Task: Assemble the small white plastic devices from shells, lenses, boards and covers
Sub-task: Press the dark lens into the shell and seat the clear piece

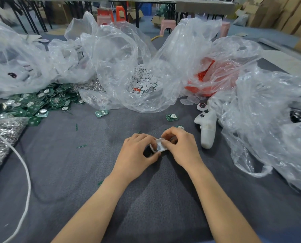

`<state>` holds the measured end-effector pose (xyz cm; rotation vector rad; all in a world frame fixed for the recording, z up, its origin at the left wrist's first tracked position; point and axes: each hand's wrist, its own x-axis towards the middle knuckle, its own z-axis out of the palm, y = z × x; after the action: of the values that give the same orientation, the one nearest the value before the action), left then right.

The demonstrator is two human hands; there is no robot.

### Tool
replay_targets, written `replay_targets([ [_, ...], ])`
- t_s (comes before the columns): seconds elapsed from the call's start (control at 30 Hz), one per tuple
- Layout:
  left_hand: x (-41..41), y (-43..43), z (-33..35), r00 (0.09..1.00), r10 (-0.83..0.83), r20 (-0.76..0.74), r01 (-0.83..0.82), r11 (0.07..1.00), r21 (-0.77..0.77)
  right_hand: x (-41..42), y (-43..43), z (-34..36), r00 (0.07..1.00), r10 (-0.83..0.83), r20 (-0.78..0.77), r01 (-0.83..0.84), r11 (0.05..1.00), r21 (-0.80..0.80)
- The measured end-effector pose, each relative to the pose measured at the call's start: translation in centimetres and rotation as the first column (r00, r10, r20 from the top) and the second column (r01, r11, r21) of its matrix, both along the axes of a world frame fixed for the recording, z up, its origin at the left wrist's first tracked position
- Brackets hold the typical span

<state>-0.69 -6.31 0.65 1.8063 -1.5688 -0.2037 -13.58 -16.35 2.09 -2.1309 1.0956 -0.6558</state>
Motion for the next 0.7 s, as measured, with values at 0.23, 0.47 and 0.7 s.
replay_targets([
  [0.23,-0.11,-0.01,-0.01,1.000,0.006,0.011,-0.006,1.000,-0.016,0.14,0.19,-0.08,1.000,-0.006,0.006,0.006,1.000,0.006],
  [0.47,-0.29,0.11,0.22,0.999,0.000,0.044,0.001,1.000,-0.019,0.24,0.15,-0.19,0.999,-0.012,0.036,0.010,0.999,0.038],
  [0.7,-0.36,0.17,0.20,0.999,0.044,-0.018,-0.044,0.999,0.011,0.20,0.19,-0.31,0.999,-0.016,0.037,0.014,0.999,0.039],
])
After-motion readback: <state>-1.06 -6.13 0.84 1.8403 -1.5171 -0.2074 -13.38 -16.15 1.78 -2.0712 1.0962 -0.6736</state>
